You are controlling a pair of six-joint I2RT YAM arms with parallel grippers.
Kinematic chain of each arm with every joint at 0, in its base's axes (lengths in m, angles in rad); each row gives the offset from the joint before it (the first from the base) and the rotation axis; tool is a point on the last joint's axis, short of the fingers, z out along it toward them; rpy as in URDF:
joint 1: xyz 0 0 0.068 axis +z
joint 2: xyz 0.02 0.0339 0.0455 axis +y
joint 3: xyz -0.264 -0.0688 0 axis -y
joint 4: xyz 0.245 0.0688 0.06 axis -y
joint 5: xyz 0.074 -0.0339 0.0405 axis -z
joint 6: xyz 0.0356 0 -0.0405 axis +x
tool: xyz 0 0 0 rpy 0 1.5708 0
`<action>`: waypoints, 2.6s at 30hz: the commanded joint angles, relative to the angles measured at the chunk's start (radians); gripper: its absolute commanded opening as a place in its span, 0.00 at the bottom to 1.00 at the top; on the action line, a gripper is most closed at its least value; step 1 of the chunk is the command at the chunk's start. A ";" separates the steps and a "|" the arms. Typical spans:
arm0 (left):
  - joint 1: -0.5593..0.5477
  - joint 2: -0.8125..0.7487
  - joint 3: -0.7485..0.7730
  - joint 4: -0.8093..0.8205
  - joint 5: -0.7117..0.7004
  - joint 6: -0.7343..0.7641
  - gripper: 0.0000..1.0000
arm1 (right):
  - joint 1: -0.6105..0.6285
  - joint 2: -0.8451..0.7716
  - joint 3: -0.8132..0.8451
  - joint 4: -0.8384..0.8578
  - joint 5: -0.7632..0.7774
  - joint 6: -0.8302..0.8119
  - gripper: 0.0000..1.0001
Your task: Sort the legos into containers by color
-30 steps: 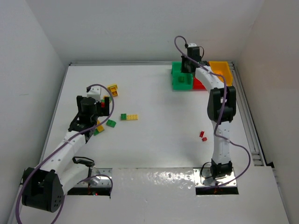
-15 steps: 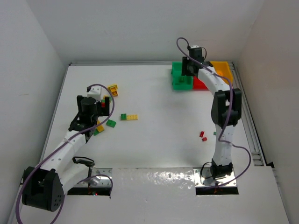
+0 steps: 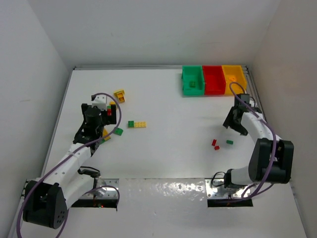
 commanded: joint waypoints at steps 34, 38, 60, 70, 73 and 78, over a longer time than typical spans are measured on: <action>-0.010 -0.032 -0.021 0.089 -0.033 0.045 1.00 | -0.012 0.117 -0.202 0.147 -0.194 -0.318 0.34; -0.010 -0.032 -0.024 0.093 -0.033 0.049 1.00 | -0.012 0.119 -0.205 0.144 -0.227 -0.330 0.21; -0.011 0.014 0.041 0.020 -0.027 0.020 1.00 | 0.278 0.503 0.817 0.369 -0.296 -0.091 0.09; -0.010 -0.011 0.078 -0.065 -0.064 0.025 1.00 | 0.287 0.909 1.186 0.378 -0.224 -0.040 0.16; -0.010 -0.001 0.084 -0.065 -0.059 0.023 1.00 | 0.287 0.912 1.137 0.384 -0.216 -0.040 0.23; -0.010 0.019 0.095 -0.054 -0.046 0.030 1.00 | 0.289 0.900 1.129 0.378 -0.271 -0.058 0.48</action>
